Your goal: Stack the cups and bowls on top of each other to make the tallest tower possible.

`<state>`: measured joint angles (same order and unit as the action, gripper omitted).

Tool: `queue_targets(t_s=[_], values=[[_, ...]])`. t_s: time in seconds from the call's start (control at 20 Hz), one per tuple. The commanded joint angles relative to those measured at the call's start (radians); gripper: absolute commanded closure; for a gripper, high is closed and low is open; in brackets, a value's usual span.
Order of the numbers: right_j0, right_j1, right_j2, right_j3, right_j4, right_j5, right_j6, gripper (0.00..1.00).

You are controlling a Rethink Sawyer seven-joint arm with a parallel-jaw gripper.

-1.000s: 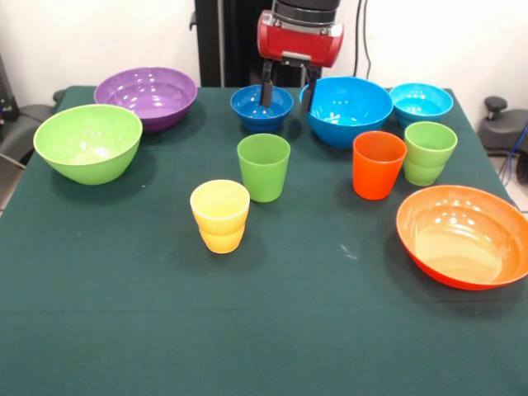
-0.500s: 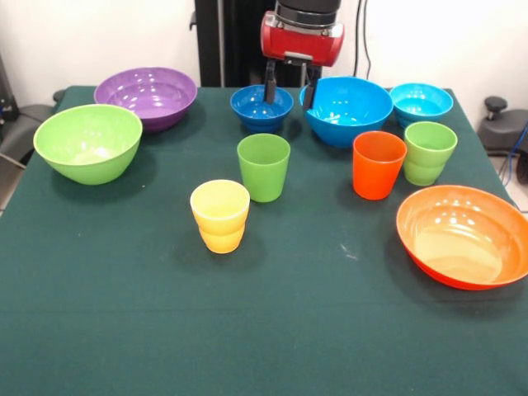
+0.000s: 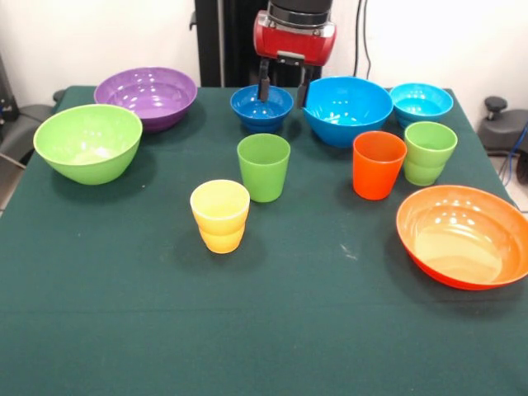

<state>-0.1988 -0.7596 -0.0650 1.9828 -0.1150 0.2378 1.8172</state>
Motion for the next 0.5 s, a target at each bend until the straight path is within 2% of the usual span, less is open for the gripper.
queue_targets(t_s=[0.05,0.5], values=[[-0.027,0.051,0.087,0.040,0.020,0.062,0.108,0.00],[-0.038,0.087,0.116,0.050,0.035,0.034,0.131,0.00]])
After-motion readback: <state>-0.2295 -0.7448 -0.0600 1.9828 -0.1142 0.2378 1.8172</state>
